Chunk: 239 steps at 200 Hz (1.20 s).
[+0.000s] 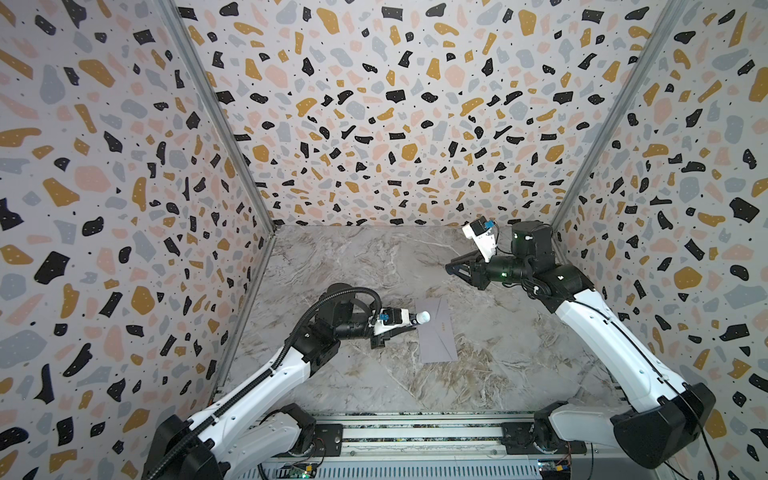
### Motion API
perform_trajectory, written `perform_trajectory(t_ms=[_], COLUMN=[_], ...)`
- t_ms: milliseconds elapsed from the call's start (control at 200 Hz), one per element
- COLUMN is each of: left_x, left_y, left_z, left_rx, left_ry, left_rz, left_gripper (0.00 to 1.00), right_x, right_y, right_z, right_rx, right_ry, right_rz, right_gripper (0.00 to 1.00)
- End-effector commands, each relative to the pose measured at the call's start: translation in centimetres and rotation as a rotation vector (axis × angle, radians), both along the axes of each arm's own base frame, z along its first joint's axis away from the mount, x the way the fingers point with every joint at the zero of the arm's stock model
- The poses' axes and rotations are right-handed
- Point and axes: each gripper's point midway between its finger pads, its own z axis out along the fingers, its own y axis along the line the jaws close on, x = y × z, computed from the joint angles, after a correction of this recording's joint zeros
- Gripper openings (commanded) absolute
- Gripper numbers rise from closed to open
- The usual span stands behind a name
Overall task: Place the letter into the envelope and seal it
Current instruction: 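Carry the blue cap with the right gripper to the glue stick tip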
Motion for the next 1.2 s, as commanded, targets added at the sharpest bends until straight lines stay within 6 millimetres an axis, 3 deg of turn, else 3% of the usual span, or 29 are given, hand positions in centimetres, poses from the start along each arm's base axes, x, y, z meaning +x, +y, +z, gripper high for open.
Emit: perform_trajectory(t_ms=[0, 140, 526, 1191], left_x=[-0.5, -0.5, -0.5, -0.2], left_y=[-0.2, -0.2, -0.2, -0.5], left_z=[0.5, 0.4, 0.4, 0.4], left_rx=[-0.013, -0.01, -0.009, -0.011], left_ry=[-0.028, -0.028, -0.028, 0.006], left_rz=[-0.037, -0.04, -0.042, -0.041], left_gripper=[0.04, 0.04, 0.04, 0.03], right_x=[-3.4, -5.5, -7.9, -9.8], right_y=[0.7, 1.2, 3.0, 4.2], right_z=[1.1, 1.4, -0.3, -2.1], right_rx=[0.026, 0.037, -0.002, -0.02], right_ry=[-0.027, -0.032, -0.001, 0.038], right_rz=[0.125, 0.193, 0.261, 0.317], right_gripper=[0.22, 0.22, 0.22, 0.22])
